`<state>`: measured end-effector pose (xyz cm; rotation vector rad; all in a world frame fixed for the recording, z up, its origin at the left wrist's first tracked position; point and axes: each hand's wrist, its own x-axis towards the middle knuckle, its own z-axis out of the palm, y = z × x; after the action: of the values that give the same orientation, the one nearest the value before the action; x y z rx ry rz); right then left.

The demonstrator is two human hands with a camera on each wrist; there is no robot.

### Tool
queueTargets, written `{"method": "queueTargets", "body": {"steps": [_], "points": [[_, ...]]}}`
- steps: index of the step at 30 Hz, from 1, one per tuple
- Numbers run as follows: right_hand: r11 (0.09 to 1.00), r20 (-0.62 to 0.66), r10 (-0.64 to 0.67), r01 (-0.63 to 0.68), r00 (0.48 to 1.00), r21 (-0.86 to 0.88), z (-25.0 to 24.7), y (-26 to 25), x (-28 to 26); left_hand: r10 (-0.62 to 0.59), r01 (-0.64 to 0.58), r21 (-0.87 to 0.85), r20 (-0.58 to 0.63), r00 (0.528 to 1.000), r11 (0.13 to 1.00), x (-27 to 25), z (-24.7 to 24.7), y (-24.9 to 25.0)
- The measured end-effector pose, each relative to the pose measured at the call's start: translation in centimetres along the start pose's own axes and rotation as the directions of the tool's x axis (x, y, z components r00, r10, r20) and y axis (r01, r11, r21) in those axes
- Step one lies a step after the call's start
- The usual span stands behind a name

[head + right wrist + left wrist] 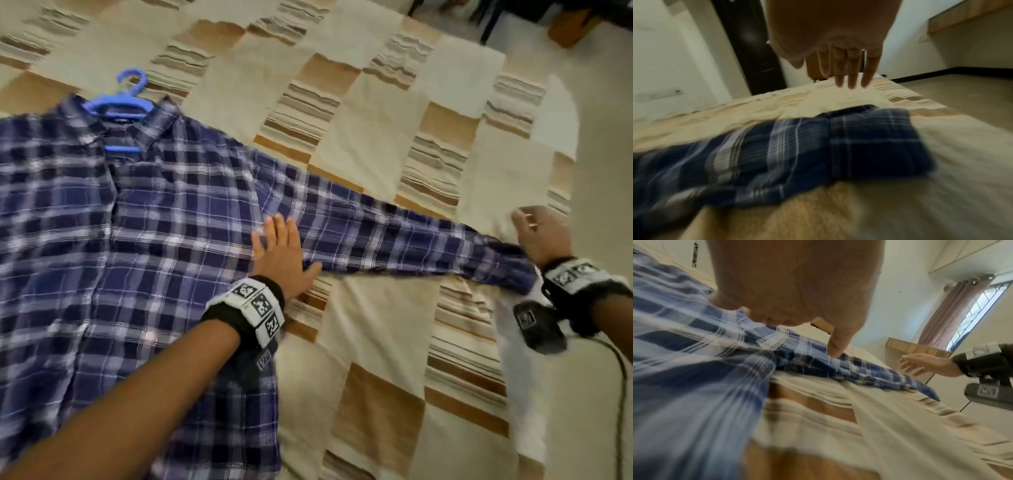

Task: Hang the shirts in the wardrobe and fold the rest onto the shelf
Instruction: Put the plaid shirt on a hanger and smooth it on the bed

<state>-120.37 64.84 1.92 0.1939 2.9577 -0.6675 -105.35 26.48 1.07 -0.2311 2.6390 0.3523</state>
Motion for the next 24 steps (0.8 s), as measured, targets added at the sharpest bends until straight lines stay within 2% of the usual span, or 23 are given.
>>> {"method": "queueTargets", "body": {"steps": [1,3,5,7,10,15,18,20,22,24], "points": [[0.997,0.125,0.056,-0.05,0.991,-0.052,0.1,-0.3,0.9,0.033,-0.033,-0.001,-0.023,0.999,0.999,1.0,-0.4,0.5],[0.985,0.355,0.112,-0.058,0.928,-0.16,0.5,-0.3,1.5,0.094,-0.093,0.046,-0.016,0.995,0.995,2.7,-0.7,1.1],[0.965,0.455,0.117,0.008,0.883,-0.263,0.5,-0.1,1.3,0.112,-0.113,0.102,0.023,0.993,0.988,3.9,-0.5,1.3],[0.961,0.424,0.069,0.053,0.903,-0.27,0.1,0.3,1.6,0.092,-0.1,0.136,0.067,0.994,0.986,4.8,-0.1,1.2],[0.991,0.305,0.048,-0.007,0.951,-0.136,-1.6,1.0,4.2,0.083,-0.096,0.13,0.099,0.992,0.987,5.7,0.0,1.1],[0.991,0.16,0.087,-0.069,0.983,-0.119,-0.3,0.8,7.4,0.062,-0.082,0.112,0.175,0.983,0.99,7.9,-1.5,1.0],[0.976,0.042,0.215,-0.214,0.976,-0.039,0.8,1.8,6.3,0.052,-0.076,0.118,0.195,0.979,0.99,8.6,-1.9,1.0],[0.945,-0.032,0.326,-0.326,0.945,-0.001,0.3,2.6,4.9,0.054,-0.079,0.122,0.194,0.979,0.989,8.7,-1.6,0.8],[0.921,0.003,0.39,-0.39,0.921,-0.018,-0.1,3.2,3.3,0.057,-0.083,0.133,0.189,0.98,0.988,8.7,-1.3,0.8],[0.92,0.093,0.392,-0.39,0.915,-0.04,0.4,3.4,1.7,0.055,-0.083,0.142,0.192,0.98,0.986,8.8,-1.2,1.0]]}}
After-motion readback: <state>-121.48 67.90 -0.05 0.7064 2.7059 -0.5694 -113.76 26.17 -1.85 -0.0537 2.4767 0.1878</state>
